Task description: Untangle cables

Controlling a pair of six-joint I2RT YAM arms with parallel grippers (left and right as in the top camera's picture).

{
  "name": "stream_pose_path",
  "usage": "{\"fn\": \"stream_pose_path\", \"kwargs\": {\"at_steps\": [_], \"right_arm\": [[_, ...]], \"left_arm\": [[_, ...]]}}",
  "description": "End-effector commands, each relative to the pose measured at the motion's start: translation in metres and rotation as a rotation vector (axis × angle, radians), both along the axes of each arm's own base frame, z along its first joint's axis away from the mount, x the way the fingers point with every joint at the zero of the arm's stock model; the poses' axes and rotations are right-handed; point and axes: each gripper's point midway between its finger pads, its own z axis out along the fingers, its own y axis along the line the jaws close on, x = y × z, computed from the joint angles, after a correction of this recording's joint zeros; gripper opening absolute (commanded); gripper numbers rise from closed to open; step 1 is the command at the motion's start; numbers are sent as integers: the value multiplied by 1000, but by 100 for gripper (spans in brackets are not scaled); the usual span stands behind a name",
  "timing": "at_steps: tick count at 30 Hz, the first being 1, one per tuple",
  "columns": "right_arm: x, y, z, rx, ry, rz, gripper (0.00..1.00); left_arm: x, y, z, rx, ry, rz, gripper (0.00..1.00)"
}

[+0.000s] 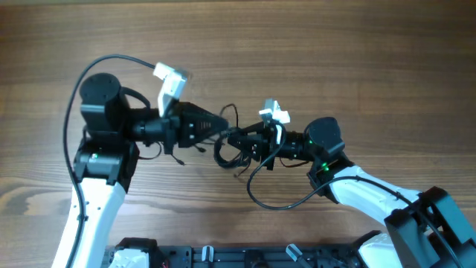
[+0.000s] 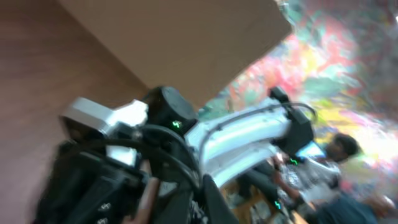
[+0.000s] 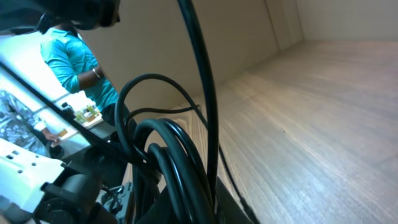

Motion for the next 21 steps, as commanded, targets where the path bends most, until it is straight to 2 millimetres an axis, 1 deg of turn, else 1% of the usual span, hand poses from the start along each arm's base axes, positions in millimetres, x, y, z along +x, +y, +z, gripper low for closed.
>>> {"fn": "stream_pose_path", "kwargs": {"at_steps": [1, 2, 3, 5, 7, 9, 10, 11, 12, 13, 15, 16, 17, 18, 20, 21], "right_arm": [[-2, 2, -14, -38, 86, 25, 14], [-2, -1, -21, -58, 122, 24, 13], [-1, -3, -25, -68, 142, 22, 14], [4, -9, -32, -84, 180, 5, 14], [5, -12, -32, -82, 183, 4, 14], [6, -13, -32, -81, 184, 5, 14], [5, -13, -31, -80, 184, 8, 14], [5, -13, -31, -80, 183, 9, 13], [5, -13, -31, -80, 183, 9, 13], [5, -13, -31, -80, 184, 8, 12], [4, -13, -31, -80, 183, 15, 11], [0, -12, -30, -76, 176, 41, 11], [-5, -12, -28, -72, 170, 74, 11], [-10, -11, -27, -69, 171, 102, 11], [-19, -11, -26, -64, 174, 151, 10], [-21, -11, -25, -63, 174, 163, 9]], "left_arm": [[36, 42, 12, -3, -11, 226, 4], [47, 64, 19, -14, -4, 308, 4], [54, 78, 22, -21, -1, 360, 4], [68, 119, 28, -33, 7, 509, 4], [74, 142, 26, -35, 22, 588, 4], [80, 164, 20, -46, 78, 679, 4], [82, 169, 16, -52, 115, 709, 7], [84, 171, 12, -56, 141, 723, 12], [85, 171, 9, -57, 166, 731, 17], [86, 170, 5, -59, 194, 731, 24], [85, 159, 1, -55, 211, 695, 34], [82, 145, 1, -29, 146, 640, 38], [77, 130, 2, -7, 82, 575, 46], [73, 117, 0, 11, 30, 525, 51], [67, 87, -10, 56, -78, 424, 66], [72, 75, -23, 97, -89, 428, 70]]}}
